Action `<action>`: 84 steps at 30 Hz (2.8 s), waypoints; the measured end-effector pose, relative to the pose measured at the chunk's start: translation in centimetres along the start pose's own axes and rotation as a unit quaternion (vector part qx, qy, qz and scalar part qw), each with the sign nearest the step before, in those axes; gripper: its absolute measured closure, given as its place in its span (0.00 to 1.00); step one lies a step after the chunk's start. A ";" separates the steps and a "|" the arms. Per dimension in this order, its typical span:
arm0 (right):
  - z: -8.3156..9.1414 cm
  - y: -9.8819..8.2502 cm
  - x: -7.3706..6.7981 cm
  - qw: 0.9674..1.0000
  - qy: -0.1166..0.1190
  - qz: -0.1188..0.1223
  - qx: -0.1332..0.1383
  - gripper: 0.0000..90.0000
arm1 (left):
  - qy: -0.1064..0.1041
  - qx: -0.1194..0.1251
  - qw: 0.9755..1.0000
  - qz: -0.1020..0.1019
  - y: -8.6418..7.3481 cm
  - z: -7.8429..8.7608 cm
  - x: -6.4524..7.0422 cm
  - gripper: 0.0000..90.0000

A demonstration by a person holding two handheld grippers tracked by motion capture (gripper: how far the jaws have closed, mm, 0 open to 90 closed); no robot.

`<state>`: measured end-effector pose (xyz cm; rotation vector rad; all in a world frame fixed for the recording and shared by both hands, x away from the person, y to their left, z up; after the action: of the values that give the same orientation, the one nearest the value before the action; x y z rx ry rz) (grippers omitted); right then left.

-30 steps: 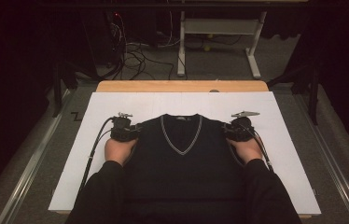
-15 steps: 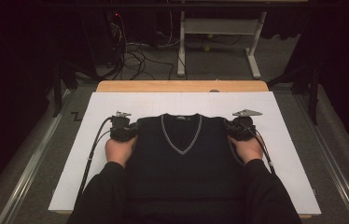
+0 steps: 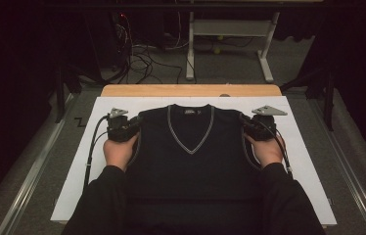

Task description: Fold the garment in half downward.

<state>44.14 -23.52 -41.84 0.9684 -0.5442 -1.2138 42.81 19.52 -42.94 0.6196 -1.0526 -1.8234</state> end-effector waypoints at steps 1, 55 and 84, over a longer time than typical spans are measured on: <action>0.1 0.2 -0.1 1.000 0.001 -0.001 0.003 0.88 | 0.003 0.003 1.000 -0.001 0.3 0.2 0.0 0.79; 10.7 -7.3 -1.7 0.993 0.083 0.034 0.080 0.88 | -0.090 0.089 0.991 -0.045 -7.1 10.1 4.0 0.79; 18.6 -12.7 -3.6 0.986 0.130 0.039 0.093 0.88 | -0.134 0.103 0.983 -0.074 -11.7 18.7 8.1 0.78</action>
<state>21.60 -26.71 -42.68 1.2325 -0.4877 -0.9600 19.47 22.43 -43.37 0.5979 -1.4202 -1.9809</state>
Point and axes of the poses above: each handheld gripper's, and its own axes: z roughly backward along the jaws, y roughly out of its top, x roughly to its right, the point moved 1 cm from there along -z, roughly forward along the jaws, and after that the axes turned 12 degrees about -z, right-handed, at the moved point
